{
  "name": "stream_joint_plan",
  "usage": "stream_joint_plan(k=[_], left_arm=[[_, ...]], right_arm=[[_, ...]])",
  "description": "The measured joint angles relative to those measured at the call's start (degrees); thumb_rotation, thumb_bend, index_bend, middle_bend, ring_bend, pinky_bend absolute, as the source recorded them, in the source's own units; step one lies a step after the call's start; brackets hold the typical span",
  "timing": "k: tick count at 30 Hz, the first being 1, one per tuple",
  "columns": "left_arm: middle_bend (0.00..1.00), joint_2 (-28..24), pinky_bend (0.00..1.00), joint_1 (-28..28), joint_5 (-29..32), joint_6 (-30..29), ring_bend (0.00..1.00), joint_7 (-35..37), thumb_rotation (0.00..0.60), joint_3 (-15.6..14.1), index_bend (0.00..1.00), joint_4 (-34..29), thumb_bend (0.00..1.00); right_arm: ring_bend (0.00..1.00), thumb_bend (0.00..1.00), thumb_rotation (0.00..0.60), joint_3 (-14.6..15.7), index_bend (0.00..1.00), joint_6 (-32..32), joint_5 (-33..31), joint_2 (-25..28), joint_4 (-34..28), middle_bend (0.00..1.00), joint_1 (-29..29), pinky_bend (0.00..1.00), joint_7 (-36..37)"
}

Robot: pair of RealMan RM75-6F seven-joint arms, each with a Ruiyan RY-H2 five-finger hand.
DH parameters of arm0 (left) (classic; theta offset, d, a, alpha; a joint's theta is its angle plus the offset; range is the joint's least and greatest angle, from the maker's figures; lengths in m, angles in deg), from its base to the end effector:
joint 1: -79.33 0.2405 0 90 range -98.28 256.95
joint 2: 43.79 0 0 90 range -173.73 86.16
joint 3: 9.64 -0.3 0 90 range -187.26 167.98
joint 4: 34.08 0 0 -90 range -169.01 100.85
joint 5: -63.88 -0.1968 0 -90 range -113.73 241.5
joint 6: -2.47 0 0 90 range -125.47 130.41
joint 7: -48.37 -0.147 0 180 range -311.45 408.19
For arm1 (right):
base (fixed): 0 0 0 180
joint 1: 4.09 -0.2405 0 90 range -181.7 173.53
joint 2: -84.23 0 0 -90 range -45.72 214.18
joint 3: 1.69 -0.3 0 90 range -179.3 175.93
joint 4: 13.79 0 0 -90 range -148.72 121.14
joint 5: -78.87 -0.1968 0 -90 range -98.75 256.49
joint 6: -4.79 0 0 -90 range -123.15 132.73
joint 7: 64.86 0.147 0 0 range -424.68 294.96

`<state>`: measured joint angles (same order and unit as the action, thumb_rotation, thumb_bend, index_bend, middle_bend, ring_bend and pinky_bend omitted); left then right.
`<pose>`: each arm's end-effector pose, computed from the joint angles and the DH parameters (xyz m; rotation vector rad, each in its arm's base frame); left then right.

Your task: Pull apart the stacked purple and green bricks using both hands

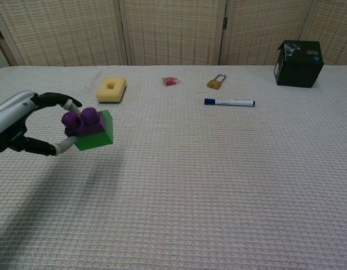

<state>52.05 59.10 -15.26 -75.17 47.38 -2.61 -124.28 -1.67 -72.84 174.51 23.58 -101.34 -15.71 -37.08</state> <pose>-0.2265 0.2624 -0.0010 -1.3809 -1.2897 -1.3508 -0.3335 -0.2144 0.1860 1.5582 -1.2040 1.1443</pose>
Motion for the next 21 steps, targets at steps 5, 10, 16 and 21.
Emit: stream_joint_plan(k=[5,10,16,21], left_arm=[[0.24,-2.3,0.00,0.9,-1.2,-0.3,0.01,4.8,0.600,-0.3,0.82,-4.6,0.62],[0.25,-4.5,0.00,1.2,-0.5,0.8,0.01,8.0,0.600,-0.3,0.82,-10.7,0.62],[0.25,-8.2,0.00,0.9,2.5,3.7,0.01,8.3,0.600,0.3,0.82,-19.2,0.62],[0.25,-8.5,0.00,0.5,3.0,4.4,0.01,6.1,0.600,0.4,0.82,-21.2,0.62]], right_arm=[[0.00,0.25,0.600,0.3,0.00,4.4,2.5,-3.6,4.2,0.00,-5.6,0.00,14.7],[0.00,0.25,0.600,0.4,0.00,8.1,4.7,-9.8,9.9,0.00,-12.4,0.00,31.2],[0.00,0.25,0.600,0.1,0.00,11.3,6.0,-20.1,16.4,0.00,-20.2,0.00,44.3],[0.00,0.25,0.600,-0.3,0.00,13.1,5.8,-27.4,20.0,0.00,-24.7,0.00,48.7]])
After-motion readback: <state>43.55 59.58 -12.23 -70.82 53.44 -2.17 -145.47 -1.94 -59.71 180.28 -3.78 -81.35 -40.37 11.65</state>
